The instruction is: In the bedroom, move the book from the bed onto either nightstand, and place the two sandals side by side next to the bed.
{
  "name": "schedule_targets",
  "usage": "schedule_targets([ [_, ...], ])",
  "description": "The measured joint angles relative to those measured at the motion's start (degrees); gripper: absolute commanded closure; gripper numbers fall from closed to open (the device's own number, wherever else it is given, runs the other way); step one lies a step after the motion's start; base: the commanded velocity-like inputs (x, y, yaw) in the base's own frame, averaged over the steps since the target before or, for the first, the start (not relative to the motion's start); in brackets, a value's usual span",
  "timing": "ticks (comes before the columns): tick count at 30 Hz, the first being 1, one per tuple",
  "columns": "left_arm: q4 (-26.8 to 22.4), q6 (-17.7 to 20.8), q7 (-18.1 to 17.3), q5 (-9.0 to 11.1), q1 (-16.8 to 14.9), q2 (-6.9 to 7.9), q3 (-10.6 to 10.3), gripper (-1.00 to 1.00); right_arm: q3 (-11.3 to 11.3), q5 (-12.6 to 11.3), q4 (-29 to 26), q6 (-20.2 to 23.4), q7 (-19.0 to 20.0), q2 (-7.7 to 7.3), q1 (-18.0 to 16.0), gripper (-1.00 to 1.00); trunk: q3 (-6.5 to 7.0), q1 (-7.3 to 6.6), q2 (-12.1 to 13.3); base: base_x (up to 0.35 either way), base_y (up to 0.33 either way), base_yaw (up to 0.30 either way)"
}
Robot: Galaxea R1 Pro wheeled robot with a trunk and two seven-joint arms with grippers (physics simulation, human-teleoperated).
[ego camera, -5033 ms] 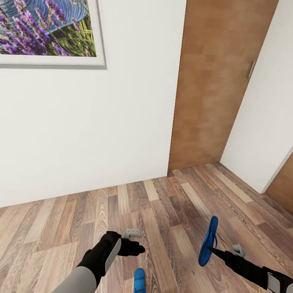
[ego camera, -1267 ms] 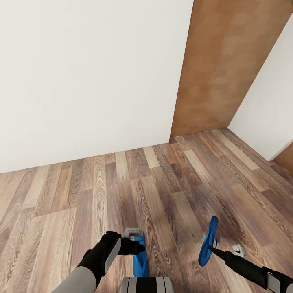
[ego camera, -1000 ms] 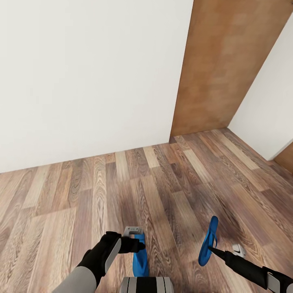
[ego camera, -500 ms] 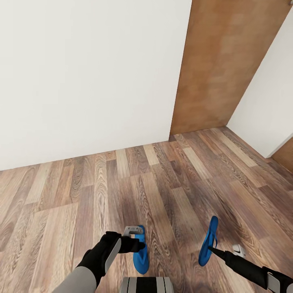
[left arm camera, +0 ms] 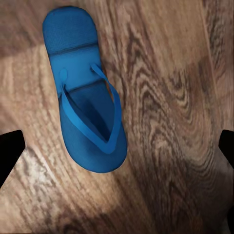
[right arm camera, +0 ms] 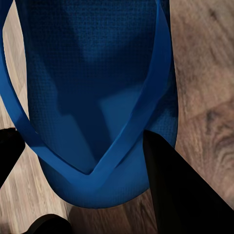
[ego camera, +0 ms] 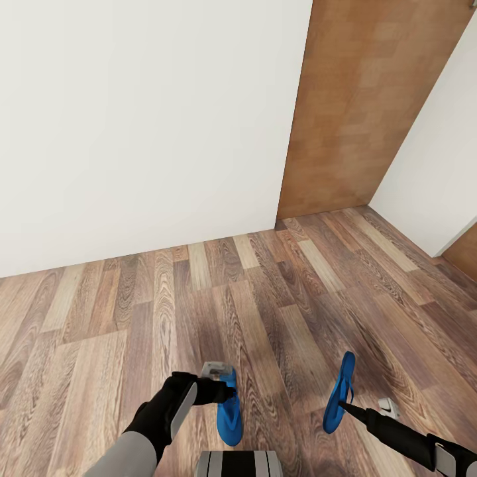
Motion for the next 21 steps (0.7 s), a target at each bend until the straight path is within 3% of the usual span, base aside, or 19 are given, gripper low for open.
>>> schedule_targets([
  [2,-2.95,0.1,1.22,0.03,-0.02,0.0,0.01,-1.0,-0.01,0.01,0.0,0.0,0.0,0.0,0.0,1.0,0.0,0.0,0.0,0.0,0.0,0.0],
  [5,-5.03,0.2,6.12,0.31,-0.37,0.0,0.01,-1.0,-0.03,-0.01,0.0,0.0,-0.02,0.0,0.0,1.0,0.0,0.0,0.0,0.0,0.0,0.0],
  [6,-5.42,0.23,10.19,1.39,-1.2,0.0,0.02,-1.0,0.0,-0.02,0.0,0.0,-0.02,-0.01,0.0,1.0,0.0,0.0,0.0,0.0,0.0,0.0],
  [7,-5.5,0.25,11.6,2.18,-1.54,0.0,0.04,-1.0,-0.01,-0.02,0.0,0.0,-0.03,-0.01,0.0,1.0,0.0,0.0,0.0,0.0,0.0,0.0],
  [10,-5.71,0.32,17.19,9.04,-2.62,0.0,0.05,-1.0,0.0,0.01,0.0,0.0,-0.05,0.0,0.0,1.0,0.0,0.0,0.0,0.0,0.0,0.0],
  [12,-5.72,0.38,18.72,13.0,-2.87,0.0,-0.04,-1.0,0.01,-0.01,0.0,0.0,-0.05,0.01,0.0,1.0,0.0,0.0,0.0,0.0,0.0,0.0],
  [14,-5.69,0.4,19.28,14.46,-2.95,0.0,-0.29,-1.0,0.01,-0.01,0.0,0.0,-0.06,0.01,0.0,1.0,0.0,0.0,0.0,0.0,0.0,0.0],
  [21,-3.61,2.4,19.42,16.3,-3.04,0.0,-4.46,-1.0,-0.01,0.01,0.0,0.0,-0.06,0.01,0.0,1.0,0.0,0.0,0.0,0.0,0.0,0.0],
])
